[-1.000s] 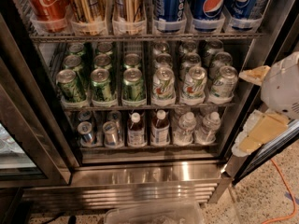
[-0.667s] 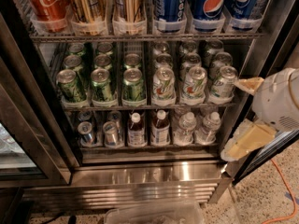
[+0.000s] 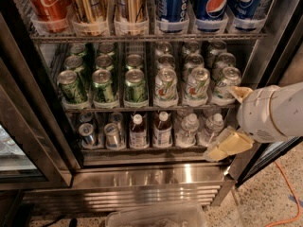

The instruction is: Pick 7up can from middle shelf of fridge

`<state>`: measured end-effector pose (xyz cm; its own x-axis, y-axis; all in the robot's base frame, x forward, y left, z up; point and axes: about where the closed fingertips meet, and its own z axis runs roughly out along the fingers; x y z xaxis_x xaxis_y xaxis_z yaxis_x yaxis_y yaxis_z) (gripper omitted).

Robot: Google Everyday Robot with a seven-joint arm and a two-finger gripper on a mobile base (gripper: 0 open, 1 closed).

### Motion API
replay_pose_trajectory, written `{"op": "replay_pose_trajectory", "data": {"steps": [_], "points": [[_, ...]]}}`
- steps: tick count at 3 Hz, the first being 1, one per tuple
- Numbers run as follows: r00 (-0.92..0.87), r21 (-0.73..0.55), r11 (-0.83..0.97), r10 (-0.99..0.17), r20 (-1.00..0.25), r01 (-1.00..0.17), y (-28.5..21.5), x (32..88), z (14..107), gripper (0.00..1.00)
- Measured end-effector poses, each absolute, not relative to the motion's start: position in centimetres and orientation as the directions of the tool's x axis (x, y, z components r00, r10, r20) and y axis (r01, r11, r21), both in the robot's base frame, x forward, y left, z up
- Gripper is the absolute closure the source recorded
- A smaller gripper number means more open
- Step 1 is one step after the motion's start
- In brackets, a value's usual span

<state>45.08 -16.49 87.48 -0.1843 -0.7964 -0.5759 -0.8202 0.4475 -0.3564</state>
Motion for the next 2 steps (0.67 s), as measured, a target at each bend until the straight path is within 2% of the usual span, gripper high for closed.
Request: {"op": "replay_pose_trajectory", "data": {"steps": [1, 2], "points": [[-0.184, -0.356, 0.448, -0.796, -0.576, -0.820, -16.48, 45.08, 87.48, 0.00], [-0.174, -0.368, 0.487, -0.757, -0.629, -0.792, -16.21, 45.11, 87.38, 0.00]]}}
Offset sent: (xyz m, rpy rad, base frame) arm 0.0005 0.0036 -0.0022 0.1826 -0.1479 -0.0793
